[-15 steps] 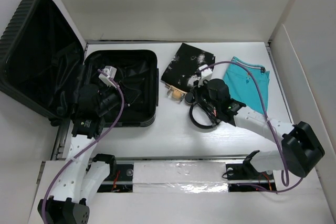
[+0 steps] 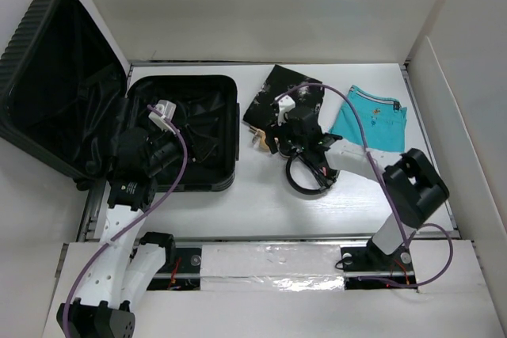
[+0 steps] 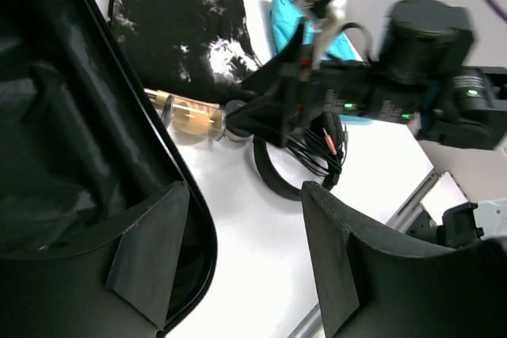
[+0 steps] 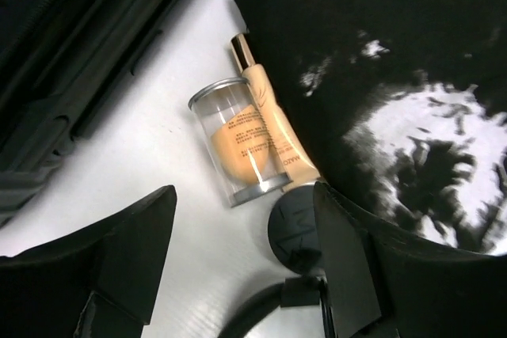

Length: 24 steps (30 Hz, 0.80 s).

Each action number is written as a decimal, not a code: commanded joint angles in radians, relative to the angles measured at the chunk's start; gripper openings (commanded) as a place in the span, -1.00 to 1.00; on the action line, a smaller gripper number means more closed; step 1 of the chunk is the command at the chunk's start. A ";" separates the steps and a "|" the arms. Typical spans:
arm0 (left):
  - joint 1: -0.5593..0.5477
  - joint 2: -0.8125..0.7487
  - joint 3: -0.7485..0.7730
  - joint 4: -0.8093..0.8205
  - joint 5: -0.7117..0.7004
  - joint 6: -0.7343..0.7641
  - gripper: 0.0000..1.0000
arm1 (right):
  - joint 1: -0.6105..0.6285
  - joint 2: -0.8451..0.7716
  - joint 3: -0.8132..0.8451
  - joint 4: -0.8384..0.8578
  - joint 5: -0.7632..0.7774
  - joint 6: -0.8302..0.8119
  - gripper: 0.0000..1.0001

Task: Pack the luggage

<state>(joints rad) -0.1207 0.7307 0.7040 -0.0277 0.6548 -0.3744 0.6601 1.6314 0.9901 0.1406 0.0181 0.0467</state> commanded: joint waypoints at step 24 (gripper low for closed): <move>-0.004 -0.043 0.028 0.035 0.006 0.009 0.13 | 0.052 0.335 0.321 -0.216 -0.023 -0.062 0.08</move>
<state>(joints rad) -0.1226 0.7040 0.7040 -0.0277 0.6537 -0.3748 0.6952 1.9751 1.2694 -0.0643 -0.0334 -0.0116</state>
